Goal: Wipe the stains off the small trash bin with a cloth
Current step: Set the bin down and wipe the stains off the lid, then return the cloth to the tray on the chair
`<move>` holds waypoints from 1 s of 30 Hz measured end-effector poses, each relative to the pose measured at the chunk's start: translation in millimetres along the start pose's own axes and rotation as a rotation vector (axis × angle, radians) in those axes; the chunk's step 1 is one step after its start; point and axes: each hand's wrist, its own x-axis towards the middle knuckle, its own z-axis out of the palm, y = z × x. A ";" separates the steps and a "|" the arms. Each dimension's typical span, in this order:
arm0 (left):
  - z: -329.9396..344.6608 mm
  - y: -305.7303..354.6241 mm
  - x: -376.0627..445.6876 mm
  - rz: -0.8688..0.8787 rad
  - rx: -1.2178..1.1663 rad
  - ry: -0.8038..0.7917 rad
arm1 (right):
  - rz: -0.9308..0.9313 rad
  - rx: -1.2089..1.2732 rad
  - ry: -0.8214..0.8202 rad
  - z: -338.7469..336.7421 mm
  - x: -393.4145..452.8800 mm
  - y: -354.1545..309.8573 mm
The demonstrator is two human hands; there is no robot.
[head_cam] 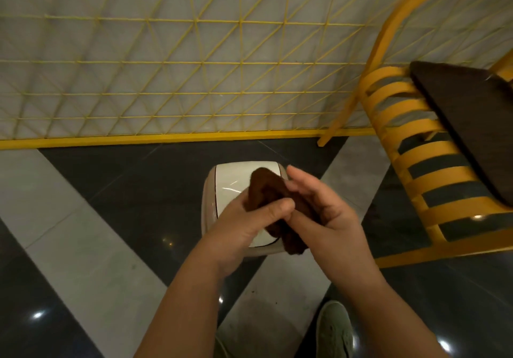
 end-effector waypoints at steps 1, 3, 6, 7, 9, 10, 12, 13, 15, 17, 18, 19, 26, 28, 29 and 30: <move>0.0 -0.2 0.7 0.009 -0.052 0.038 | 0.008 -0.039 0.029 -6.5 2.0 -0.2; 1.5 -2.3 2.0 0.009 -0.116 0.108 | 0.078 -0.133 0.069 -20.4 7.2 0.6; 9.3 -5.1 4.1 -0.027 -0.169 0.171 | 0.249 -0.209 -0.027 -34.8 11.5 2.5; 12.6 -5.3 6.3 -0.031 -0.184 0.186 | 0.266 -0.247 -0.060 -37.9 11.6 4.5; 17.3 -4.0 11.7 -0.019 -0.223 0.222 | 0.248 -0.318 -0.062 -41.6 11.3 12.6; 18.9 -3.9 14.7 -0.015 -0.228 0.238 | 0.230 -0.336 -0.033 -42.6 11.7 17.4; 22.0 -5.0 20.3 -0.027 -0.218 0.250 | 0.211 -0.314 0.046 -46.7 15.9 24.8; 22.9 -6.4 23.8 -0.040 -0.217 0.248 | 0.219 -0.266 0.079 -50.5 19.5 26.0; 25.4 -6.6 32.7 -0.062 -0.250 0.239 | 0.267 -0.074 0.128 -62.1 27.9 23.9; 29.7 -3.2 43.9 -0.063 -0.302 0.223 | 0.337 0.176 0.178 -74.7 36.0 20.3; 34.2 -0.4 49.0 -0.066 -0.321 0.206 | 0.369 0.270 0.212 -79.7 39.0 19.4; 40.3 1.7 55.0 -0.077 -0.334 0.189 | 0.397 0.334 0.254 -83.6 41.5 18.3; 104.5 28.8 102.5 -0.274 -0.381 0.063 | 0.379 0.271 0.663 -140.0 56.9 -19.4; 129.3 48.4 119.1 -0.273 -0.292 -0.001 | 0.356 0.231 0.737 -165.5 62.1 -35.1; 144.2 59.4 128.6 -0.269 -0.235 -0.027 | 0.352 0.206 0.761 -177.5 64.0 -42.7; 159.8 70.2 138.0 -0.259 -0.167 -0.046 | 0.345 0.182 0.784 -189.4 65.3 -50.2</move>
